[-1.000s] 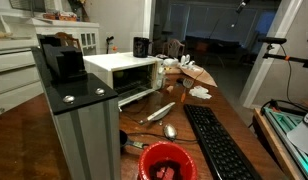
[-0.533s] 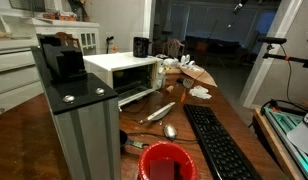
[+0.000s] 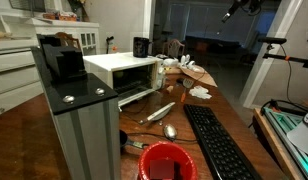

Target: Move the black cable to the right, then move it backwards

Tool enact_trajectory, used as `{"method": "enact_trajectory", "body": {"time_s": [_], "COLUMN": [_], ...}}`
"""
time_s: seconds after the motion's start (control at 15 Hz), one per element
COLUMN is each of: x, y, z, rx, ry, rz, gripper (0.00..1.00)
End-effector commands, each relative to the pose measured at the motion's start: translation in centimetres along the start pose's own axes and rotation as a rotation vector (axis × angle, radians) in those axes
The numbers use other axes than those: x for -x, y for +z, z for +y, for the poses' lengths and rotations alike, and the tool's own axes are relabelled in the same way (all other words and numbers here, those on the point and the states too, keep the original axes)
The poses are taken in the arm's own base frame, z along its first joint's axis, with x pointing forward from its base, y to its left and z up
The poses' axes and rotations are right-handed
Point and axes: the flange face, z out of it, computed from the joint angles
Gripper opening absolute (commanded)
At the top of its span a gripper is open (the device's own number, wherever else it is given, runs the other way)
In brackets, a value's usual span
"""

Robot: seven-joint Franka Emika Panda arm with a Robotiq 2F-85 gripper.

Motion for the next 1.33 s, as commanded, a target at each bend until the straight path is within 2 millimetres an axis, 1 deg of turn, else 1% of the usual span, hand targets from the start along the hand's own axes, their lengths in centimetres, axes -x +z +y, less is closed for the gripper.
{"method": "enact_trajectory", "body": {"time_s": [0.0, 0.27, 0.6, 0.73, 0.93, 1.07, 1.27], "x": [-0.6, -1.0, -1.0, -0.8, 0.0, 0.8, 1.8], "y": [4.9, 10.7, 17.1, 19.4, 22.4, 24.1, 25.9], "z": [2.4, 4.6, 7.5, 8.6, 10.3, 11.3, 12.7], "rx": [0.034, 0.085, 0.152, 0.177, 0.213, 0.222, 0.220], "ry": [0.037, 0.148, 0.288, 0.310, 0.335, 0.357, 0.385], "rz": [0.054, 0.145, 0.283, 0.320, 0.341, 0.340, 0.349], "gripper": [0.01, 0.01, 0.01, 0.01, 0.01, 0.01, 0.01]}}
